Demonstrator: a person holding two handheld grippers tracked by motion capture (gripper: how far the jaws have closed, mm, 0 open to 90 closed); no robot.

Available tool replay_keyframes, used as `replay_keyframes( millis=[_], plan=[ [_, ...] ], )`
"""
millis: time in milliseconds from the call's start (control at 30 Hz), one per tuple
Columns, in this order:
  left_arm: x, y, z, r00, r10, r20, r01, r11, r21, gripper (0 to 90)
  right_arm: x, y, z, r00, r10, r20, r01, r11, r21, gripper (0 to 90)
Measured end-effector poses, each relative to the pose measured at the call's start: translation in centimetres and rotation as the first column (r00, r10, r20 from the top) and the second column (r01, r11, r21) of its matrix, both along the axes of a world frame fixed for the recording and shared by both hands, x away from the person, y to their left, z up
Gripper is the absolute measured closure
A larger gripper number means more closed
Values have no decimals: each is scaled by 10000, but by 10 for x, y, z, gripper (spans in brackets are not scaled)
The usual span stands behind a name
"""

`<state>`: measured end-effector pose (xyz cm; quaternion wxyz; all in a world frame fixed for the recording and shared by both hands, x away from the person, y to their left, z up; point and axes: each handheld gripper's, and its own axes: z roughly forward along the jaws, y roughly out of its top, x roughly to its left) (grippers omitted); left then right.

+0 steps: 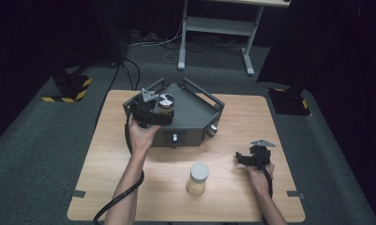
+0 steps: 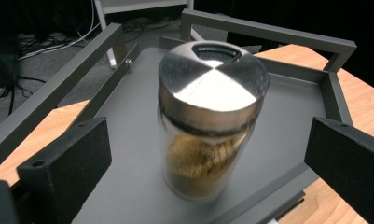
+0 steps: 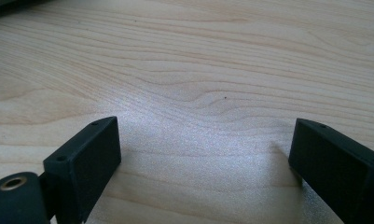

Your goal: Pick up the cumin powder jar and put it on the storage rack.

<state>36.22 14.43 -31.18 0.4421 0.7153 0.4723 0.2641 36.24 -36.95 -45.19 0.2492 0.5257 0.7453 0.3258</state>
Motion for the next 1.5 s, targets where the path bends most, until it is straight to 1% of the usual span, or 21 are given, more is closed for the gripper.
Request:
replay_keyframes(
  millis=[100, 233, 267, 333, 400, 633, 767, 833, 867, 900, 933, 967, 1067, 1200, 1233, 1267, 1367, 1400, 1433, 1500],
  plan=[
    [-6, 3, -3, 10000, -29, 56, 29, 10000, -68, 5, 0, 0, 0, 10000, 1, -2, -1, 10000, 7, 84],
    [-15, 6, -8, 9999, -111, 121, 111, 9999, -41, 5, 0, 0, 0, 10000, 1, -1, -1, 10000, 7, 84],
    [-15, 6, -8, 9999, -111, 121, 111, 9999, -41, 5, 0, 0, 0, 10000, 1, -1, -1, 10000, 7, 84],
    [-18, 9, -10, 9998, -135, 148, 137, 9998, -143, 5, 0, 0, 0, 10000, 2, -1, -2, 10000, 4, 84],
    [-22, 12, -13, 9997, -149, 186, 152, 9998, -161, 5, 0, 0, 0, 10000, 0, -2, 0, 10000, 7, 84],
    [-32, 12, -20, 9996, -100, 276, 99, 9999, 54, 5, 0, 0, 0, 10000, 3, 12, -3, 10000, -9, 85],
    [-41, 14, -33, 9993, -35, 361, 34, 10000, 32, 5, 0, 0, 0, 10000, 5, 18, -5, 10000, -12, 86],
    [-45, 16, -39, 9993, -12, 380, 15, 10000, -89, 5, 0, 0, 0, 10000, 3, 16, -3, 10000, -14, 86],
    [-45, 16, -39, 9993, -12, 380, 15, 10000, -89, 5, 0, 0, 0, 10000, 1, 16, -1, 10000, -13, 86],
    [-49, 17, -45, 9992, 29, 395, -23, 9999, -165, 5, 0, 0, 0, 10000, 2, 16, -2, 10000, -13, 86],
    [-49, 17, -45, 9992, 29, 395, -23, 9999, -165, 4, 0, 0, 0, 10000, 2, 16, -2, 10000, -13, 86],
    [-53, 18, -50, 9992, 58, 387, -50, 9998, -212, 5, 0, 0, 0, 10000, 0, 16, 0, 10000, -13, 86],
    [-57, 21, -58, 9993, 82, 355, -71, 9995, -306, 4, 0, 0, 0, 10000, 2, 20, -2, 10000, -15, 87],
    [-61, 24, -71, 9996, 107, 256, -95, 9990, -437, 4, 0, 0, 0, 10000, -2, 19, 2, 10000, -14, 87],
    [-61, 24, -71, 9996, 107, 256, -95, 9990, -437, 5, 0, 0, 0, 10000, -2, 20, 2, 10000, -15, 87],
    [-62, 25, -78, 9998, 99, 179, -90, 9988, -484, 4, 0, 0, 0, 10000, -3, 21, 3, 10000, -16, 88],
    [-65, 27, -89, 9999, 98, 40, -96, 9988, -475, 4, 0, 1, 0, 10000, -3, 27, 3, 10000, -21, 88],
    [-65, 27, -89, 9999, 98, 40, -96, 9988, -475, 4, 0, 1, 0, 10000, -3, 27, 3, 10000, -21, 88],
    [-66, 28, -95, 9999, 124, -67, -128, 9987, -497, 4, 0, 1, 0, 10000, -4, 27, 4, 10000, -21, 89],
    [-67, 30, -101, 9997, 179, -190, -189, 9985, -507, 4, 0, 1, 0, 10000, -2, 29, 2, 10000, -23, 89]
  ],
)
